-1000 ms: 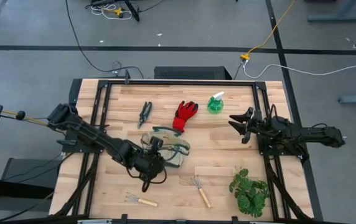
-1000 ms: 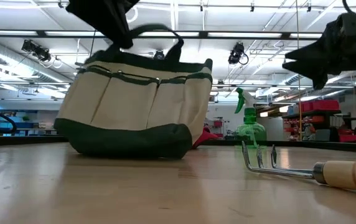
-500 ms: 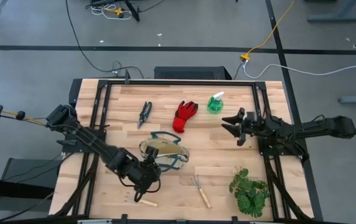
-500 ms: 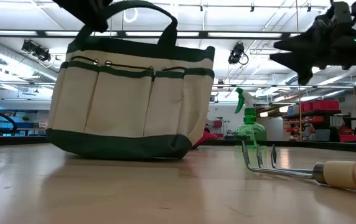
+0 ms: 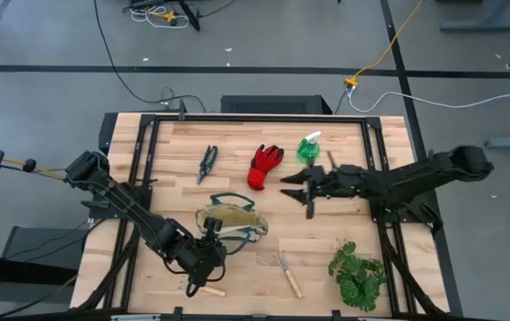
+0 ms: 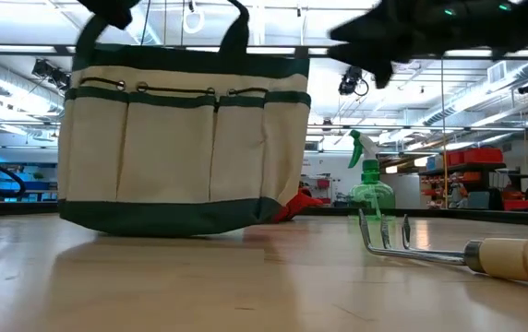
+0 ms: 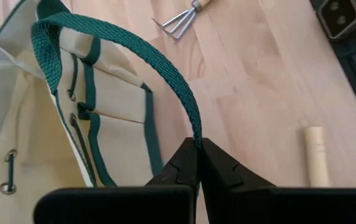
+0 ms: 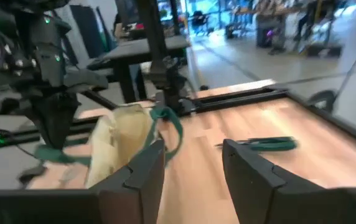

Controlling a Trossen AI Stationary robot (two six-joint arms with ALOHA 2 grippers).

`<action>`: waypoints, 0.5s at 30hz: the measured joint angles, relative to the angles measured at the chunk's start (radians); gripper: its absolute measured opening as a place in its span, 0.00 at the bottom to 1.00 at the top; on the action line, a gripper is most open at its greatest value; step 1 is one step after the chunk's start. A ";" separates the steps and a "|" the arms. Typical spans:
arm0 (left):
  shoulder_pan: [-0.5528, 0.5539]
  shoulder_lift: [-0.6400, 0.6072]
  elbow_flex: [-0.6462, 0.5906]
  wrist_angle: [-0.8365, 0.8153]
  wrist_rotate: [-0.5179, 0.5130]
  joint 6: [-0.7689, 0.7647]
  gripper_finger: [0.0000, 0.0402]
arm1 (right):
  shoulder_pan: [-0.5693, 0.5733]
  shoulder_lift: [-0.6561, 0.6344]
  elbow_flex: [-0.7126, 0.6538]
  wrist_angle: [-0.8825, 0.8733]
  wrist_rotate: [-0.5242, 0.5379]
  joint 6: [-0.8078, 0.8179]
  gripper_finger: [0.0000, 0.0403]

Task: Pick & Place Garden tools in Gardening bag
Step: Prepare the gardening bag

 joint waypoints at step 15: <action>-0.032 0.000 0.000 0.003 -0.026 -0.002 0.02 | 0.120 0.421 0.565 -0.353 0.066 -0.168 0.40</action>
